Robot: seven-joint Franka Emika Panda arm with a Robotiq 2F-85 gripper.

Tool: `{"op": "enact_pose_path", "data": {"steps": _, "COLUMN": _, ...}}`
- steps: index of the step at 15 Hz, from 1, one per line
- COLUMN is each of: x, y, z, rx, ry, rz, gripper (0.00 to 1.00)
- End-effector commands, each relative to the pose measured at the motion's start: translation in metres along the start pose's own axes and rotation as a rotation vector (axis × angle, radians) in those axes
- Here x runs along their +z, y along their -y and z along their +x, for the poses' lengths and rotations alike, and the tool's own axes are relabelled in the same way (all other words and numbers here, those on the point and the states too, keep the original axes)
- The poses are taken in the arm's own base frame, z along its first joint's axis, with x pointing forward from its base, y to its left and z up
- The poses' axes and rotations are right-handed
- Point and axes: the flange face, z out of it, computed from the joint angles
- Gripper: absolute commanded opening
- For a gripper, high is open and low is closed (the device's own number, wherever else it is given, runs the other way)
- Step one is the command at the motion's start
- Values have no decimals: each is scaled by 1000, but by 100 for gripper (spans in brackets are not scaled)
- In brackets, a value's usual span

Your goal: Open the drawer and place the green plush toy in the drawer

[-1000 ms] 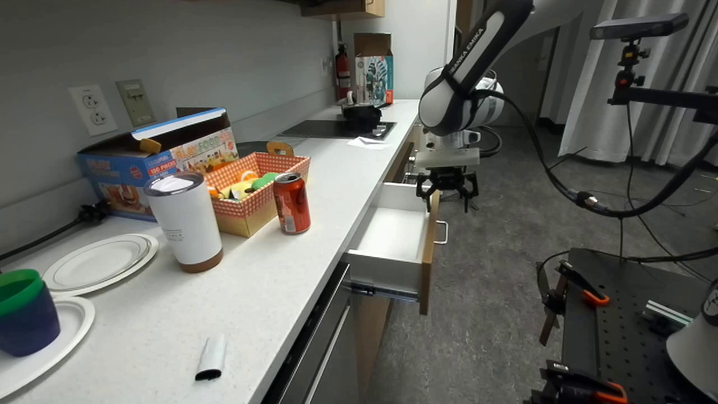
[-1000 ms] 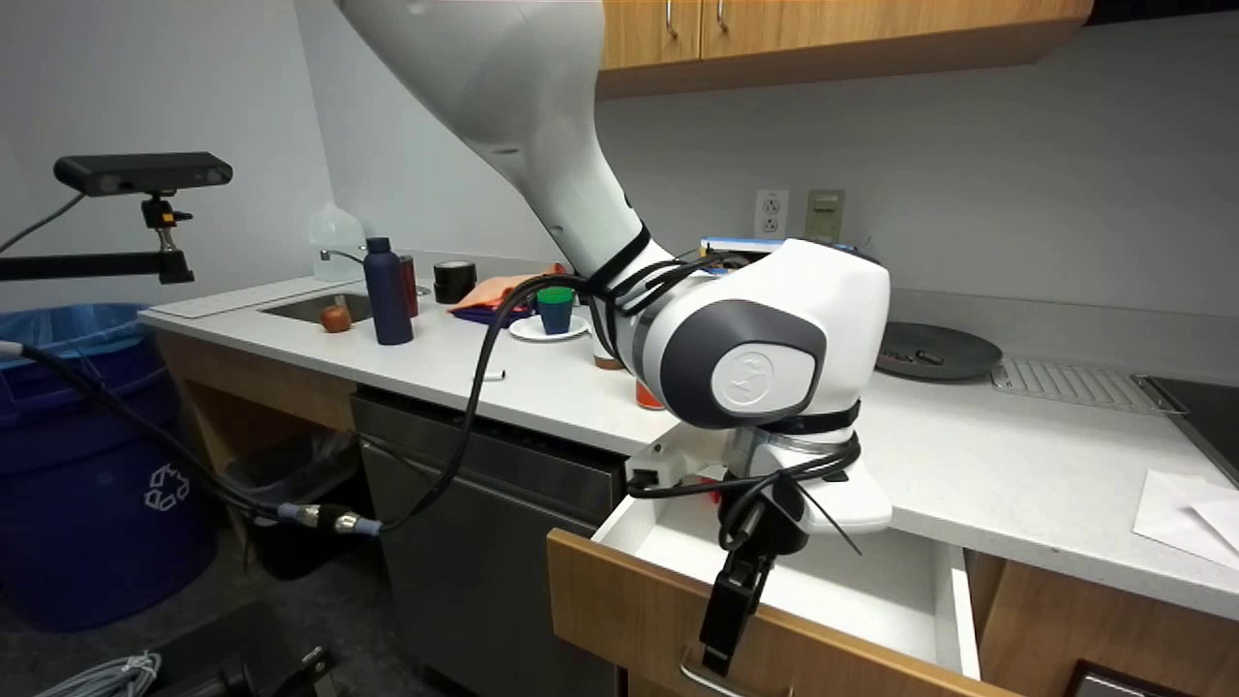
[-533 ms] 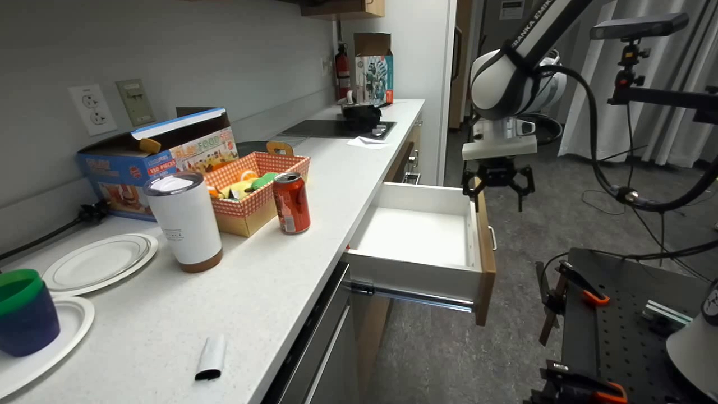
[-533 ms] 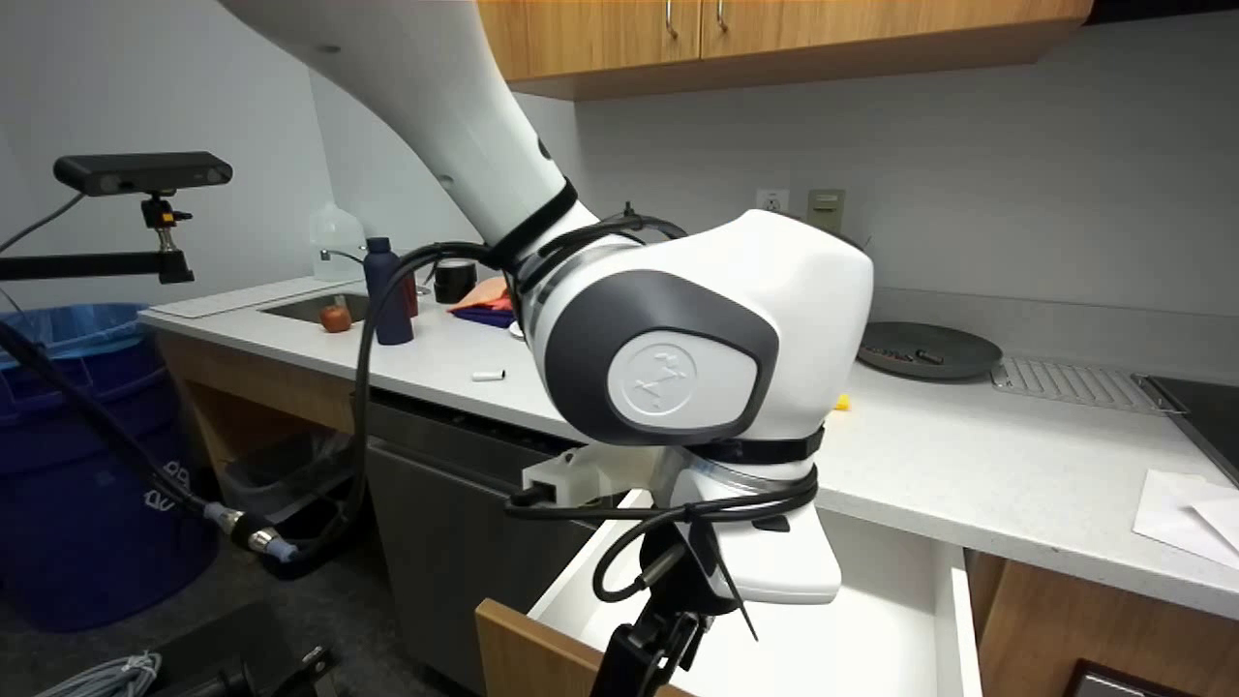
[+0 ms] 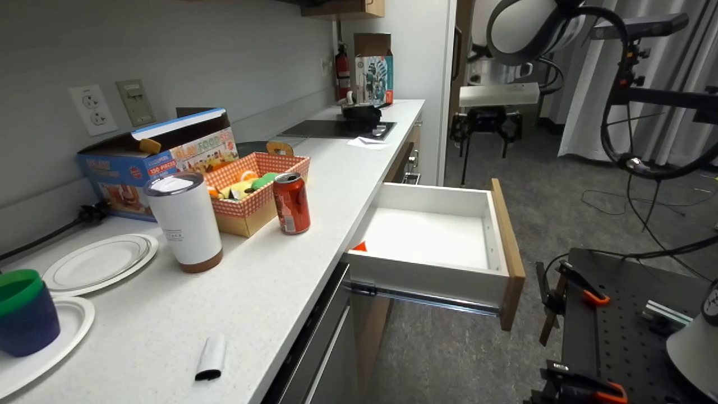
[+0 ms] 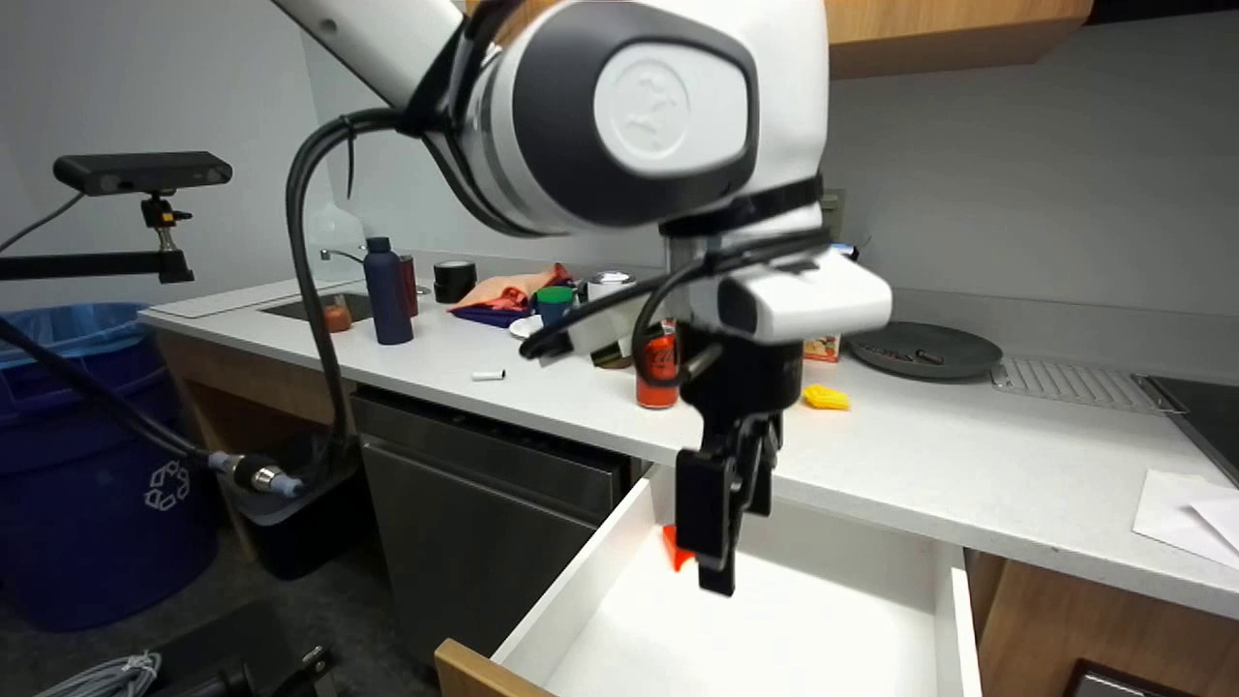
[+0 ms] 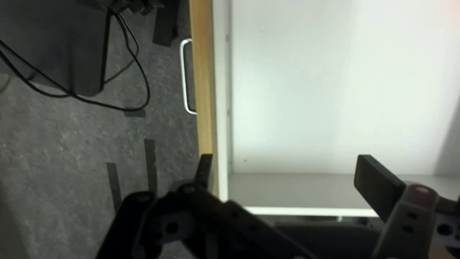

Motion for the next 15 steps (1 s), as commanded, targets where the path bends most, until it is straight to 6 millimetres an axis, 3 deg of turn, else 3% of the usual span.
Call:
{"op": "enact_pose_path", "data": {"steps": 1, "x": -59, "y": 42, "z": 3, "rx": -67, "ry": -118, "rz": 110, "gripper": 100}}
{"op": "enact_pose_path", "data": {"steps": 4, "x": -90, "y": 89, "z": 5, "rx": -106, "ry": -140, "rz": 229, "gripper": 100}}
{"op": "enact_pose_path", "data": {"steps": 7, "x": -101, "y": 127, "z": 8, "rx": -123, "ry": -118, "rz": 313, "gripper": 100}}
{"op": "enact_pose_path", "data": {"steps": 8, "x": -100, "y": 99, "z": 0, "rx": -103, "ry": -131, "rz": 273, "gripper": 100}}
{"op": "enact_pose_path", "data": {"steps": 11, "x": -98, "y": 120, "z": 5, "rx": -113, "ry": -120, "rz": 290, "gripper": 100}}
{"op": "enact_pose_path", "data": {"steps": 15, "x": -96, "y": 124, "z": 7, "rx": -113, "ry": -120, "rz": 289, "gripper": 100}}
